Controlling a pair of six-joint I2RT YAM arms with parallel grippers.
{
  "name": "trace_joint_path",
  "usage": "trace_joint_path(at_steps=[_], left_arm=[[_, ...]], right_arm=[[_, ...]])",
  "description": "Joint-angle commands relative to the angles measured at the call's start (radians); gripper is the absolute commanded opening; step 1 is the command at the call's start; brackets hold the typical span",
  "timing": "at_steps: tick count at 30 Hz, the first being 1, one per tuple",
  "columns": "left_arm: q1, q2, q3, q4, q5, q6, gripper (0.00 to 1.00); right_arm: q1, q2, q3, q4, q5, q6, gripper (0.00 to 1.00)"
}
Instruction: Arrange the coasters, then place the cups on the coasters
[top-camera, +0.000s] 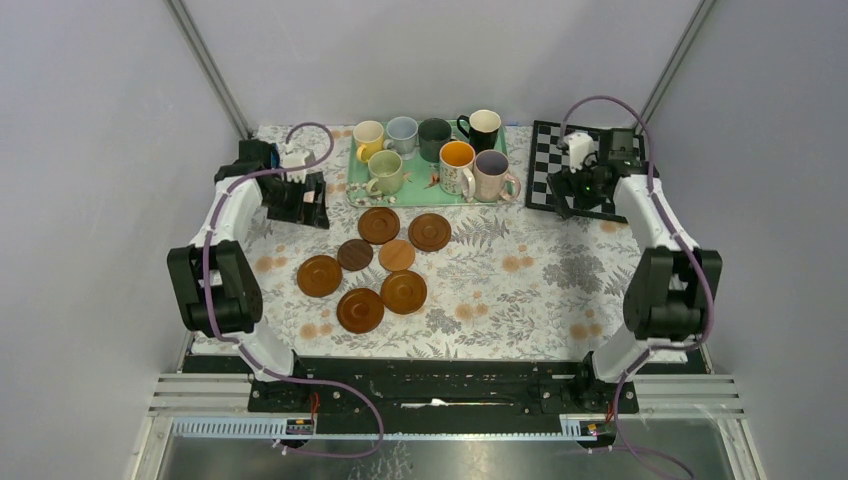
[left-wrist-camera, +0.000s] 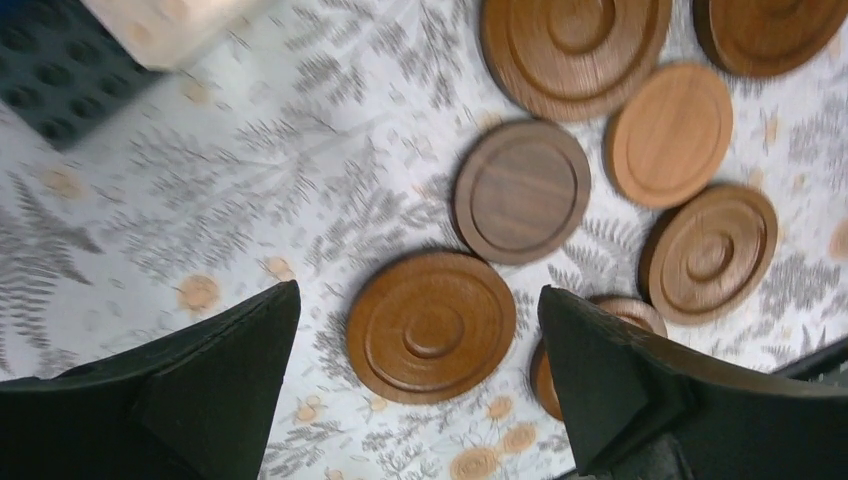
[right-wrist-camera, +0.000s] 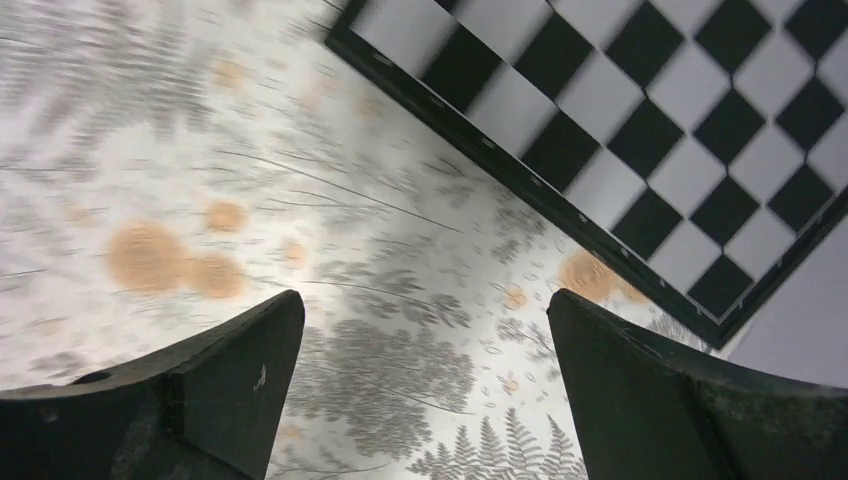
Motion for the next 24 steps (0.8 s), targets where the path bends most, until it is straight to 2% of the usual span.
trace_joint_path(at_steps=[1, 5, 12, 18, 24], left_arm=[[-0.001, -0.075, -0.121, 0.036, 0.094, 0.125, 0.96], [-0.006, -0.102, -0.233, 0.127, 0.142, 0.153, 0.93], [-0.008, -0.122, -0.319, 0.211, 0.075, 0.177, 0.89], [0.005, -0.116, -0.307, 0.217, 0.052, 0.116, 0.87], [0.011, -0.128, -0.293, 0.235, 0.048, 0.091, 0.87]], right_arm=[[0.185, -0.137, -0.044, -0.043, -0.142, -0.01, 1.0], [0.392, -0.15, -0.1, 0.077, -0.145, 0.033, 0.98], [0.646, -0.01, -0.081, 0.297, -0.045, 0.067, 0.86], [0.733, 0.204, 0.073, 0.348, 0.008, 0.109, 0.7], [0.757, 0.322, 0.18, 0.385, 0.07, 0.125, 0.65]])
